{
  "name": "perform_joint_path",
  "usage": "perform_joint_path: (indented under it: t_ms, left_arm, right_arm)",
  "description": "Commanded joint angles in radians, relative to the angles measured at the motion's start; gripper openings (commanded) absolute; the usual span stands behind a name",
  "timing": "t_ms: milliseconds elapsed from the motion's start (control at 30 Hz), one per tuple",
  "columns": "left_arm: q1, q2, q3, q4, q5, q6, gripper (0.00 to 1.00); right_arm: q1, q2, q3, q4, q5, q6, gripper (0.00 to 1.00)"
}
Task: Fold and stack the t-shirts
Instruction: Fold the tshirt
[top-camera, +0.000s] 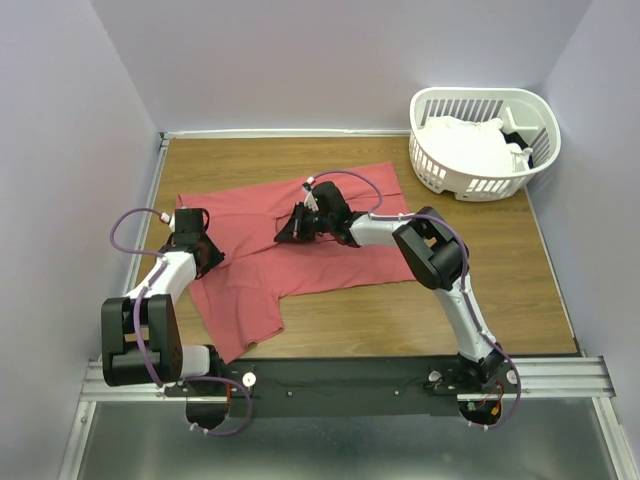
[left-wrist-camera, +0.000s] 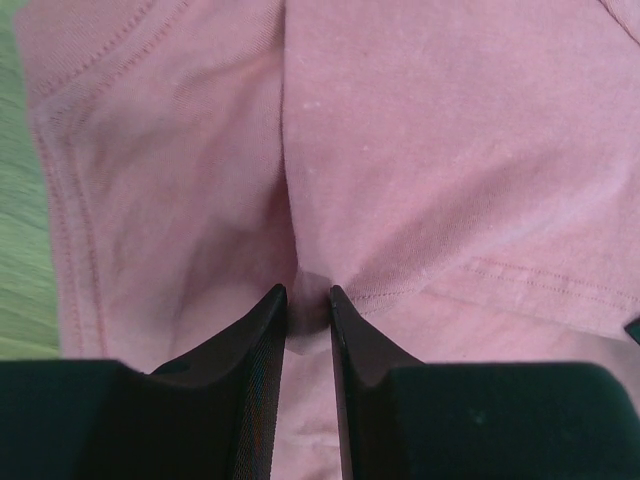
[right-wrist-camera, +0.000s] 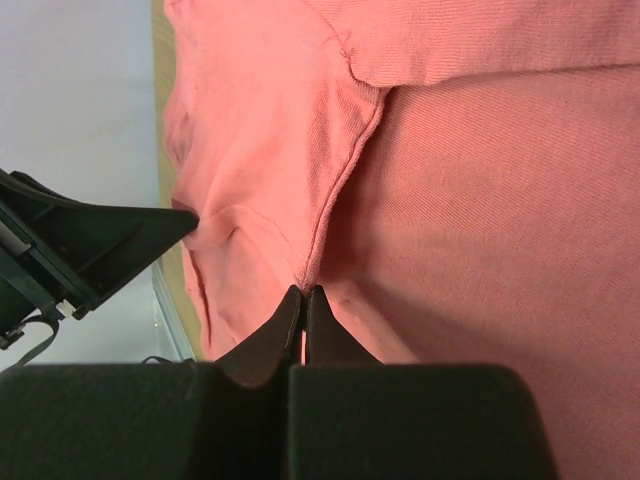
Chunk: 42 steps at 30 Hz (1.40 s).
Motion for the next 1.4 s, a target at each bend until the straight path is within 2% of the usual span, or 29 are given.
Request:
perform_joint_path:
  t_ms: [0,233,633,733,900,933,1067,1167,1367]
  left_arm:
    - [0.006,0.016,0.042,-0.024,-0.071,-0.009,0.32]
    - [0.007,0.052,0.056,-0.036,-0.060,0.000,0.31]
    - [0.006,-0.018,0.007,-0.072,-0.001,-0.012,0.34]
    - [0.007,-0.012,-0.002,-0.067,-0.001,-0.013,0.35]
    - [0.006,-0.038,0.007,-0.078,-0.010,-0.021,0.35]
    - [0.006,-0.046,0.025,-0.091,-0.022,-0.019,0.35]
    - [0.006,-0.072,0.099,-0.113,-0.079,0.003,0.37]
    - [0.006,-0.046,0.163,-0.096,-0.109,0.022,0.38]
    - [0.007,0.146,0.290,-0.019,-0.088,0.059,0.40]
  right_arm:
    - [-0.006,-0.031,0.010,-0.039,-0.004,-0.015,0.02]
    - [-0.017,-0.068,-0.006,-0.062,-0.019,-0.024,0.02]
    - [-0.032,-0.065,0.005,-0.104,-0.046,-0.038,0.03]
    - [-0.032,-0.045,0.007,-0.114,-0.060,-0.038,0.08]
    - [-0.032,-0.037,-0.009,-0.136,-0.062,-0.064,0.26]
    - [-0.032,-0.055,-0.013,-0.154,-0.047,-0.087,0.32]
    - [-0.054,-0.132,-0.018,-0.269,0.060,-0.202,0.42]
    - [-0.112,-0.202,-0.044,-0.321,0.148,-0.276,0.43]
    - [-0.290,-0.270,-0.090,-0.343,0.254,-0.383,0.43]
